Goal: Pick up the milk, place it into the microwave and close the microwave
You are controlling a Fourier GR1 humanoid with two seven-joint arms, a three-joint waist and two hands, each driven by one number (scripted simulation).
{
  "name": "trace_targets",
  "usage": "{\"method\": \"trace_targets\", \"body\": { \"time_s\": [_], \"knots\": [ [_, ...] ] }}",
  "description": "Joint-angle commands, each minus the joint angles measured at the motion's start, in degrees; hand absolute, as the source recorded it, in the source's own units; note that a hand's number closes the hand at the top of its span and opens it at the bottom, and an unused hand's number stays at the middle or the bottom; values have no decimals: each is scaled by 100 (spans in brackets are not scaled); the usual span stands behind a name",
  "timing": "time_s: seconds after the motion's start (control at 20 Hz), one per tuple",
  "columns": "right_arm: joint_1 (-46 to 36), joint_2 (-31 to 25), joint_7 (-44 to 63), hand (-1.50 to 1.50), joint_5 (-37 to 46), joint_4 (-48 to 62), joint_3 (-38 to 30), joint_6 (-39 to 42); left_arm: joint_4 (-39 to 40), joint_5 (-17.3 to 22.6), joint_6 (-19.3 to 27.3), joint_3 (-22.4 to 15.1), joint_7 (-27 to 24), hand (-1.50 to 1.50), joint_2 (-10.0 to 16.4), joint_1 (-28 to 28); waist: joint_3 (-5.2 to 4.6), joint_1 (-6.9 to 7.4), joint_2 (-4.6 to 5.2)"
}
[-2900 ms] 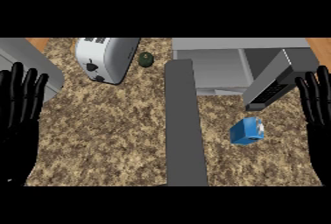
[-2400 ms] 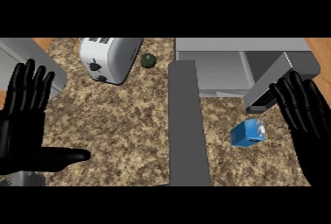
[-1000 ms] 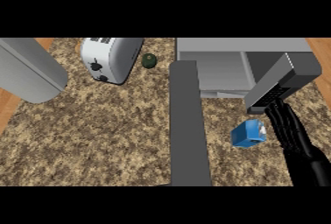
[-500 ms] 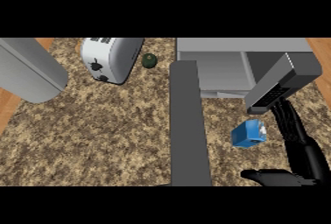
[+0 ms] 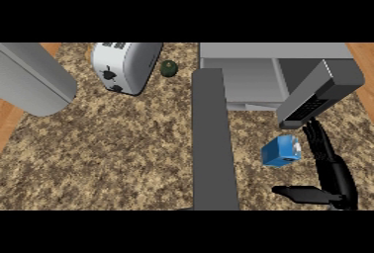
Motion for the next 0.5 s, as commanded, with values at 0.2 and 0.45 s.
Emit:
{"method": "trace_targets", "body": {
  "time_s": [0.2, 0.45],
  "knots": [
    [-587, -344, -1025, -150, -6, 1640, -303, 368, 11, -203, -127, 20, 78, -150, -225, -153, 1, -3, 4],
    [-1000, -334, -2005, -150, 295, 3034, -380, 114, 196, -235, -154, 83, 79, -150, -211, -383, 2, 5, 9]
  ]
}}
